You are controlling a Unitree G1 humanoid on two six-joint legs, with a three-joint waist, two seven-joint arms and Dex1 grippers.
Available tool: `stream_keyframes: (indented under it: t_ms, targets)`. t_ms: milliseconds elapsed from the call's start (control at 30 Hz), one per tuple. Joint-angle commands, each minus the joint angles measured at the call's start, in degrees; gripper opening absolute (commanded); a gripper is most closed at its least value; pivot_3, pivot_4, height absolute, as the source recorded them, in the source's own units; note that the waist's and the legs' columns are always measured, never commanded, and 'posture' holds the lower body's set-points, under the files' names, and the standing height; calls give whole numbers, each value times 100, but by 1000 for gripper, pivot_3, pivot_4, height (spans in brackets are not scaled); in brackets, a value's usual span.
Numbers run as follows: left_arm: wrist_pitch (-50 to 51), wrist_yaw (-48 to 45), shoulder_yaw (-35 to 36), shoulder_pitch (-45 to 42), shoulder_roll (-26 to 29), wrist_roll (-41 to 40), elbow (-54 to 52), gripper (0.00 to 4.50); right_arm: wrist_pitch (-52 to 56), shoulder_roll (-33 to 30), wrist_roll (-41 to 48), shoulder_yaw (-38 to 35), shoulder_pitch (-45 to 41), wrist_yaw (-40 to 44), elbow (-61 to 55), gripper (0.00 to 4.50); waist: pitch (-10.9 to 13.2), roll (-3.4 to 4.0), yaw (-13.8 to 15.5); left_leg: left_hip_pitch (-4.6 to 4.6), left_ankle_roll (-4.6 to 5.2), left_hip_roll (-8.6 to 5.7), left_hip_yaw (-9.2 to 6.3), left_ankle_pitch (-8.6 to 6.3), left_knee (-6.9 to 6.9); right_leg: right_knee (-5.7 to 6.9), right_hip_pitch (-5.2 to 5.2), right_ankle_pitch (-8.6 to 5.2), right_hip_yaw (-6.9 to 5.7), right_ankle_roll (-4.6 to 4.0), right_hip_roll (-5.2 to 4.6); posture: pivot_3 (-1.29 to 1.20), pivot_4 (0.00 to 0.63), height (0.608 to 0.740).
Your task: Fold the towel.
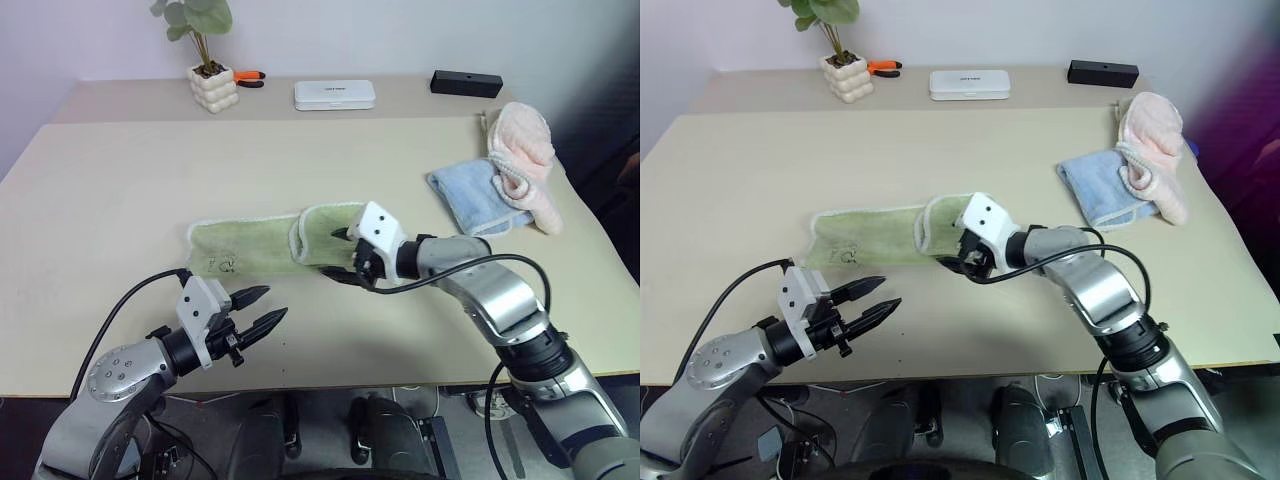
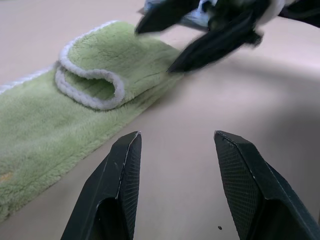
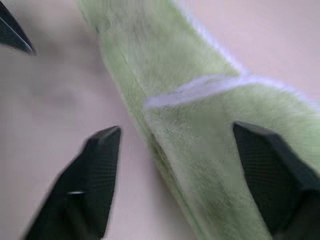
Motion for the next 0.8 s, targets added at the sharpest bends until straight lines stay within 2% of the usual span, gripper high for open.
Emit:
stream_keyframes:
  t_ms: [33,67,200,233,367,533,633,733,800]
  targets:
    - [-109,38,137,-27,-34,3,-44,2324,-108,217,89,-375,-192,-143,214,2643,0,0,-16,1,0,1,0,0,0,0,0,0,0,0,1,0,150,731]
    - [-105,53,140,-40,-48,0,-26,2324,-173,294,-13,-361,-255,-225,409,2294,0,0,-26,2,0,2,0,0,0,1,0,0,0,0,2,0,150,731]
    - [-60,173,112,-51,-144,4,-45,2324,-629,827,-480,-171,-450,-596,1474,307,-1,-1,-25,2,-11,2,1,7,0,2,0,1,-1,-1,3,0,150,731]
    - [-60,190,122,-33,-149,9,-52,2324,-684,924,-503,-157,-456,-577,1620,97,-1,0,-18,1,-28,1,3,17,0,2,0,1,-1,-1,2,0,150,731]
    - [-32,375,247,164,-239,-40,-140,2324,-1010,1130,-802,254,-302,-327,2162,97,-1,-1,-15,-1,-26,-1,5,17,0,0,1,1,0,0,1,0,150,731]
    - [56,650,458,523,-391,-135,-324,2324,-1280,1132,-1105,445,-171,-242,2295,97,-2,-2,-18,1,-27,0,5,17,1,2,2,1,0,0,0,0,150,731]
    - [149,963,680,834,-628,-318,-503,2324,-1202,1380,-689,-192,-463,-406,2122,97,-2,-2,-30,2,-27,1,4,17,0,2,1,1,1,0,0,0,150,731]
    - [471,1645,1068,925,-1191,-1128,-548,2324,-1401,1306,-544,-482,-803,-206,1953,945,1,2,-28,1,-27,2,2,17,0,3,-1,1,2,0,0,0,150,731]
    - [772,2276,1350,902,-1598,-1866,-457,2880,-2076,1019,-858,-238,-879,167,1739,1849,-1,-1,-10,1,-26,2,-2,16,2,2,2,1,1,0,0,0,150,731]
